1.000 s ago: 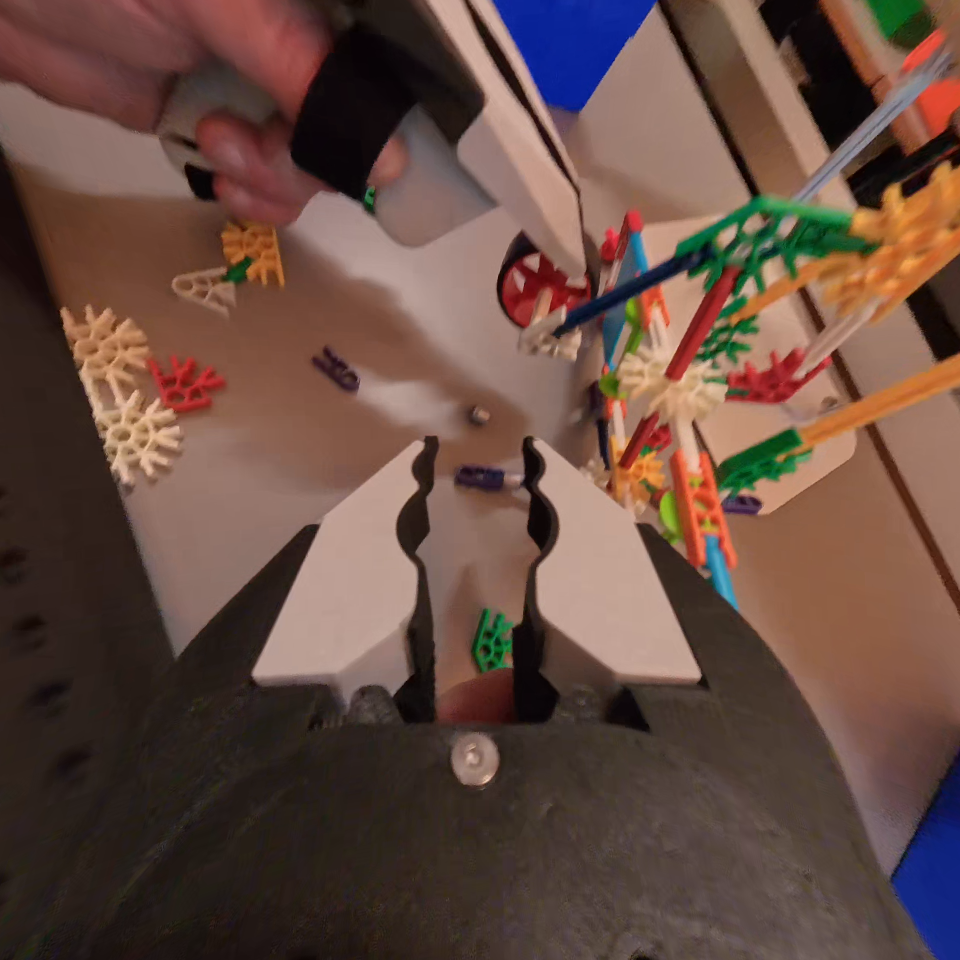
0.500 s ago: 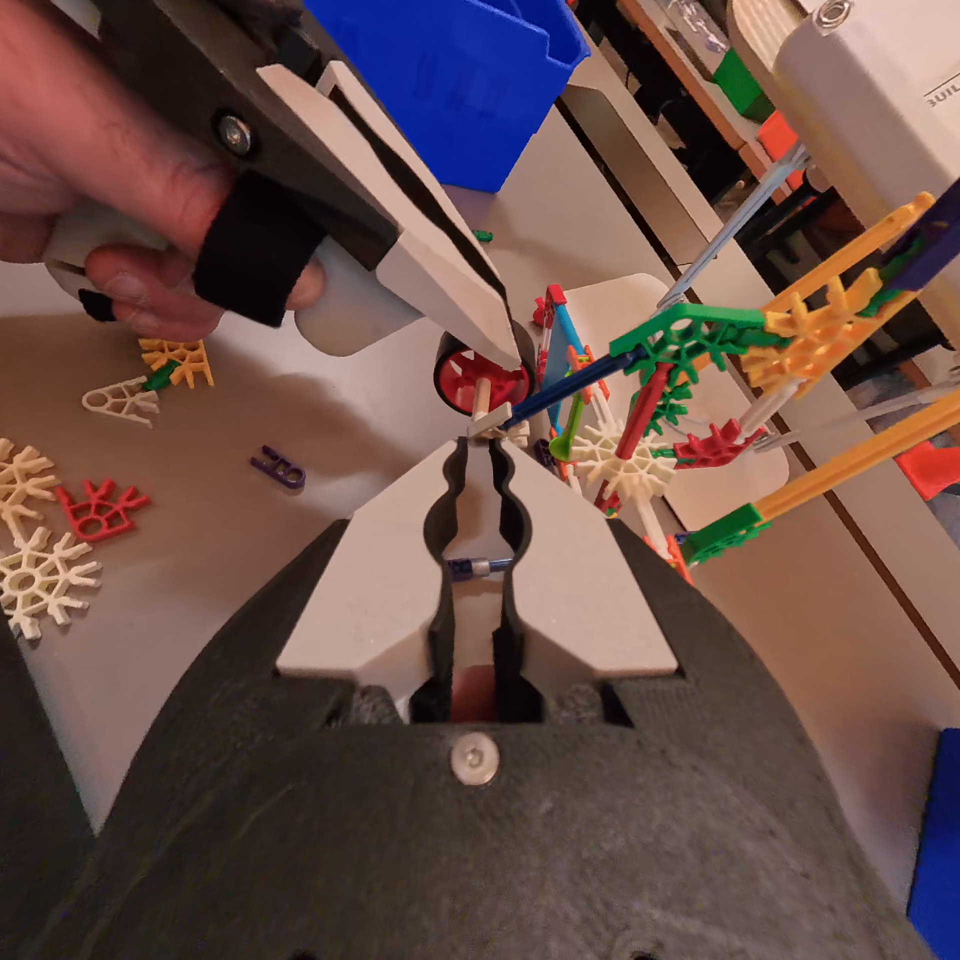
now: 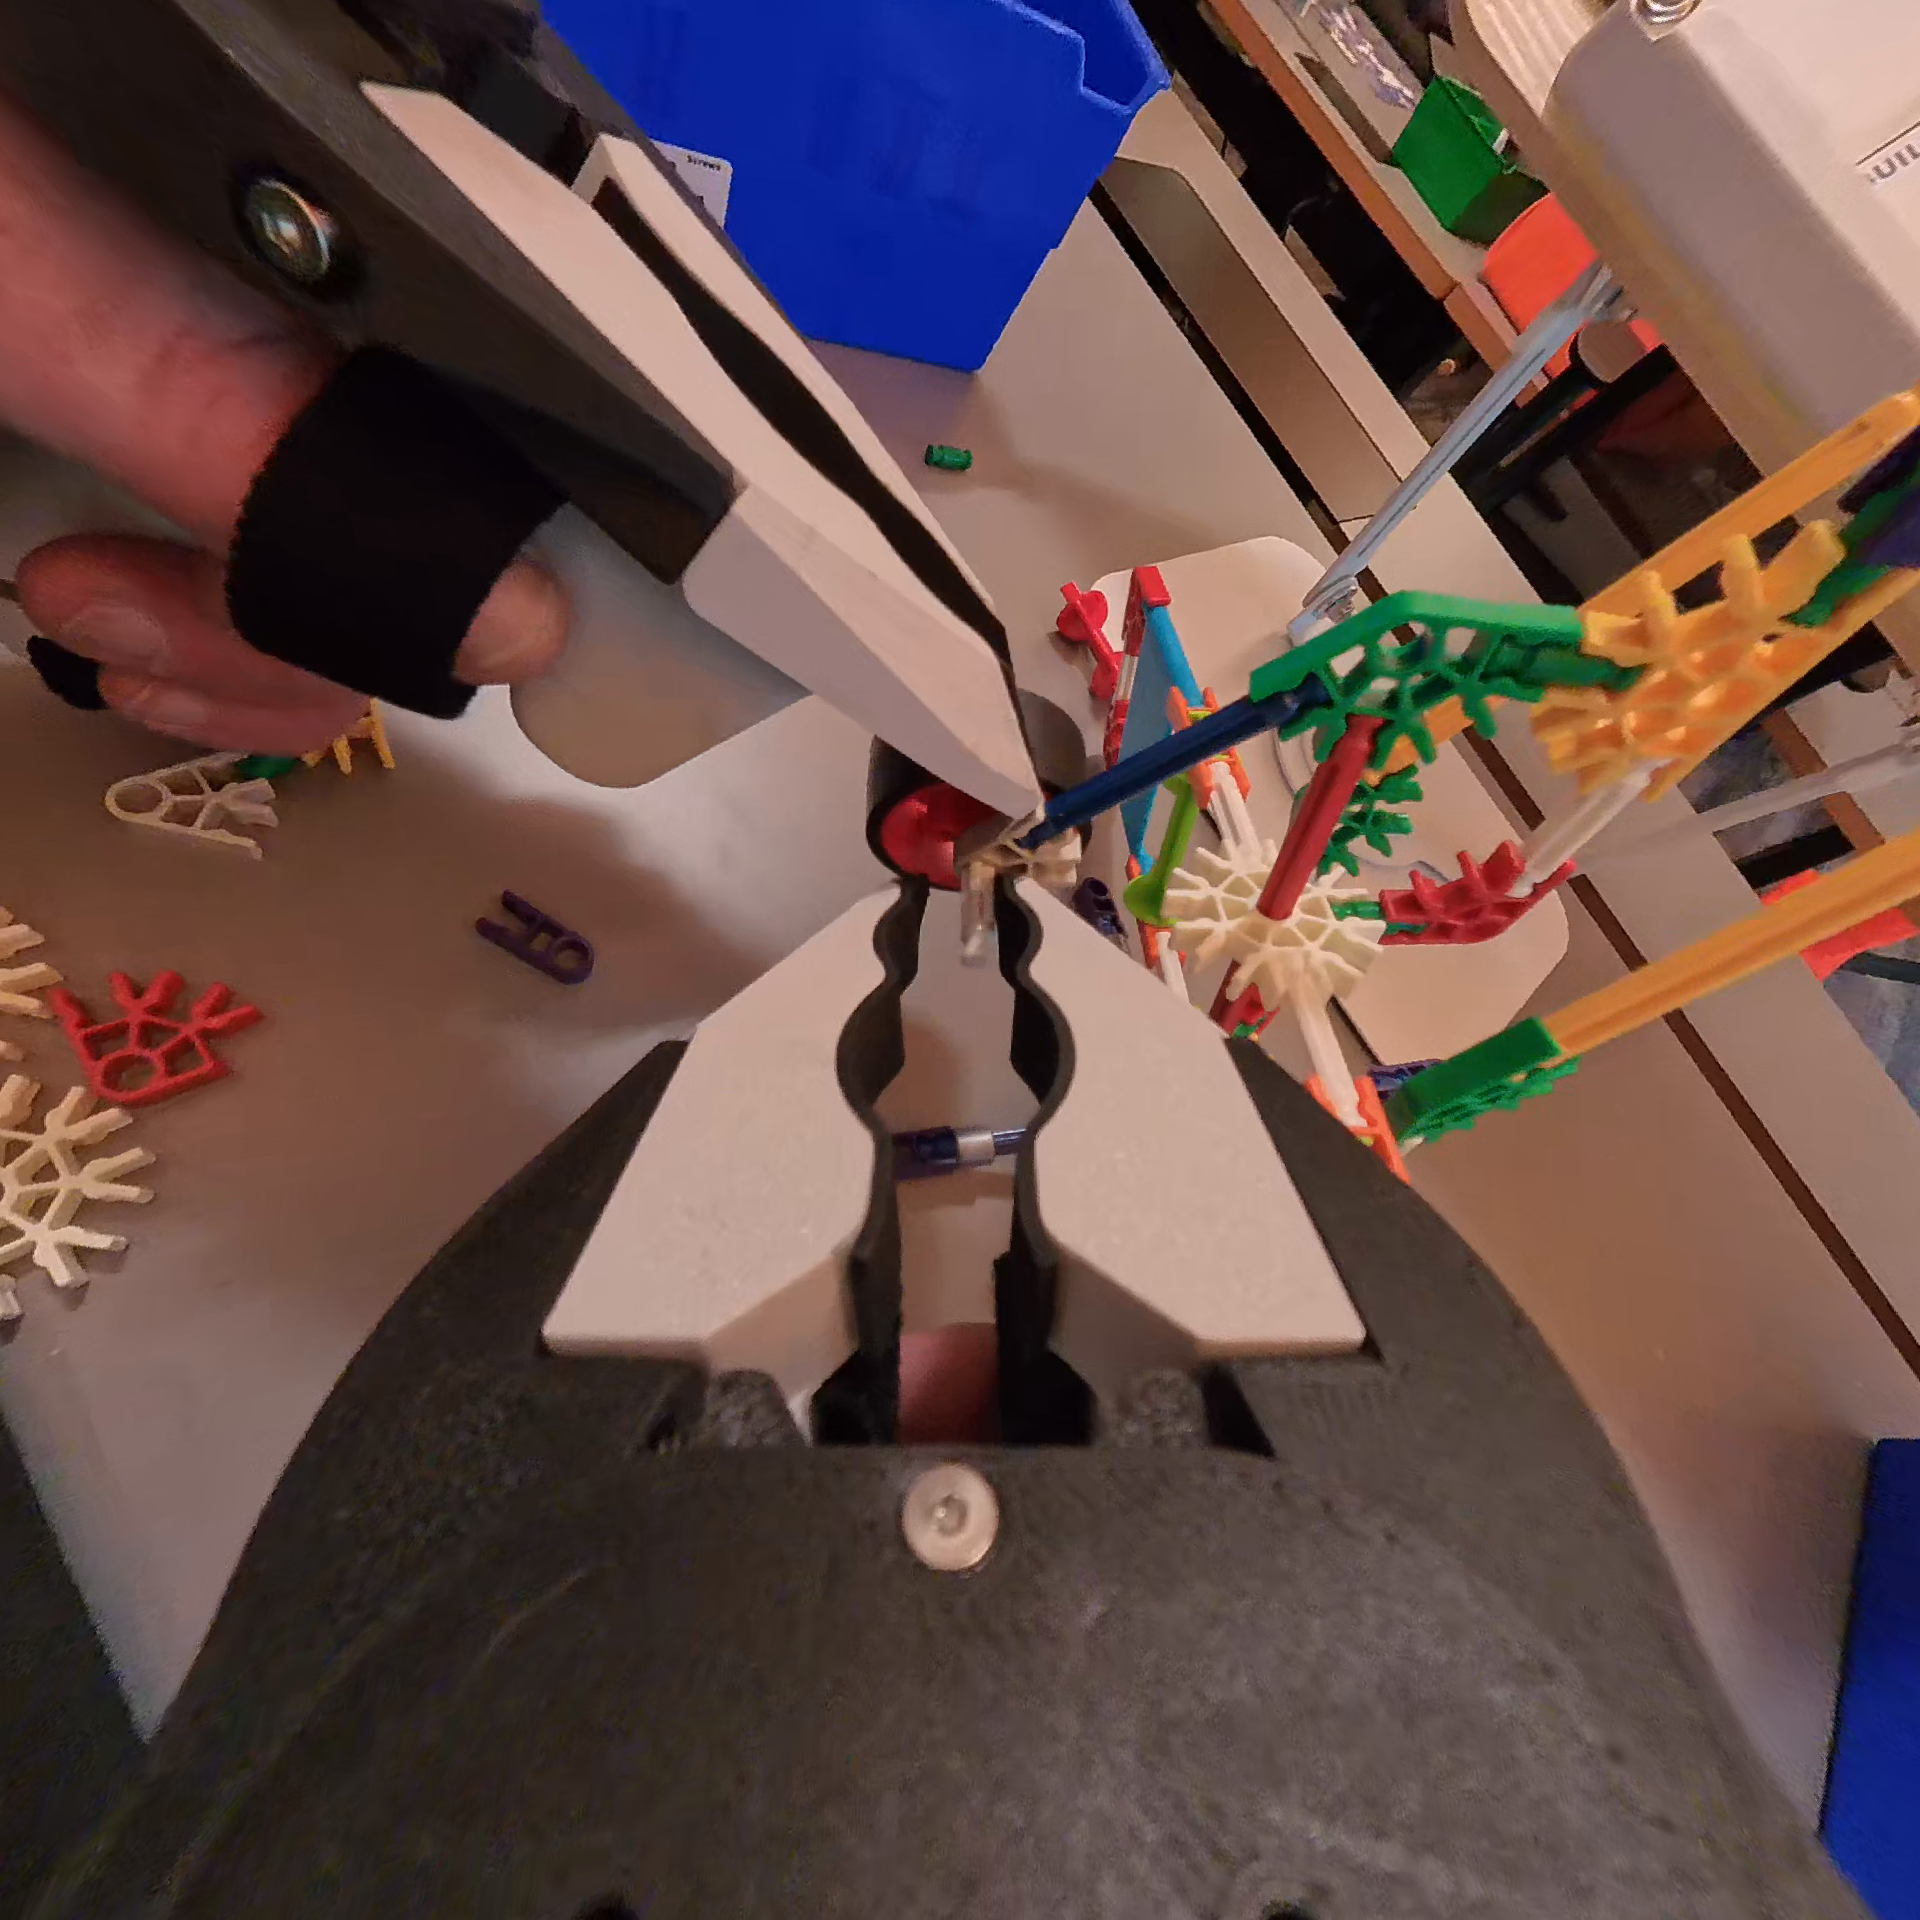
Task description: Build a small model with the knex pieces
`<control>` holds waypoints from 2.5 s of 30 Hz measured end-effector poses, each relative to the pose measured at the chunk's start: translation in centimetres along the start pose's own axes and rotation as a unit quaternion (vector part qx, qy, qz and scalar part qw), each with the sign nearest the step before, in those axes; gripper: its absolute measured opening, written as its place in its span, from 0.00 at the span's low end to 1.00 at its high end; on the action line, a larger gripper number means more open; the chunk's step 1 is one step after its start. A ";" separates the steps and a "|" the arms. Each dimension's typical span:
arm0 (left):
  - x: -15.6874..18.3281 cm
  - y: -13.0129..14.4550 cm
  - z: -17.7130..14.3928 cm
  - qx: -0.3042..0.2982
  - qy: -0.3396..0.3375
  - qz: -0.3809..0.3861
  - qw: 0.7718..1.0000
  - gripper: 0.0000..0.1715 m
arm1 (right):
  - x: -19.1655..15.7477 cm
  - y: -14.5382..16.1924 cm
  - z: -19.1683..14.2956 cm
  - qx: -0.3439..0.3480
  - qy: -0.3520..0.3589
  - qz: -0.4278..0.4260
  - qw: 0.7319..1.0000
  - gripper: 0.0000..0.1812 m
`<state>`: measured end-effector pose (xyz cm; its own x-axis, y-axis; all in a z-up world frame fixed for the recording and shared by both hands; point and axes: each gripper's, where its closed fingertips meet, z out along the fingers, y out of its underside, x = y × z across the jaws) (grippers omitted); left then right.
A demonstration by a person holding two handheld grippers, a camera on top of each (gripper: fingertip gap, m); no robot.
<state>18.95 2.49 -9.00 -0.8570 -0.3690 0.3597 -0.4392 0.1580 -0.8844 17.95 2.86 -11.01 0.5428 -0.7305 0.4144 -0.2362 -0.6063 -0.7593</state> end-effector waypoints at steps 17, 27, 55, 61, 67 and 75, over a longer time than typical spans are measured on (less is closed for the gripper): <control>0.2 1.2 0.0 -0.032 0.015 0.047 0.998 0.17 | -0.1 0.9 -1.1 -0.008 -0.014 0.000 1.000 0.12; -0.6 0.2 -2.8 -0.009 -0.021 0.079 0.997 0.23 | -3.2 7.4 -10.7 -0.099 -0.155 0.042 0.982 0.24; 13.0 5.3 -0.1 -0.078 0.188 0.135 0.970 0.14 | -4.2 3.7 -11.5 -0.043 0.097 -0.233 0.967 0.23; 13.7 3.8 -2.5 -0.043 0.271 0.067 0.959 0.10 | -4.8 0.9 -12.8 0.075 0.080 -0.193 0.975 0.28; 16.2 1.1 -6.1 -0.001 0.429 -0.054 0.902 0.10 | -5.2 -1.9 -14.4 0.219 -0.002 -0.082 0.972 0.32; 19.0 1.7 -9.0 -0.024 0.553 -0.095 0.827 0.11 | -8.3 -5.1 -16.6 0.319 -0.044 -0.136 0.937 0.26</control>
<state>-0.51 3.98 -1.04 -0.4817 0.6687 0.5664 -0.5817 0.2395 -0.7774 1.24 6.75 -2.26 0.5840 -0.5308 0.6141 0.4343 -0.4349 -0.7888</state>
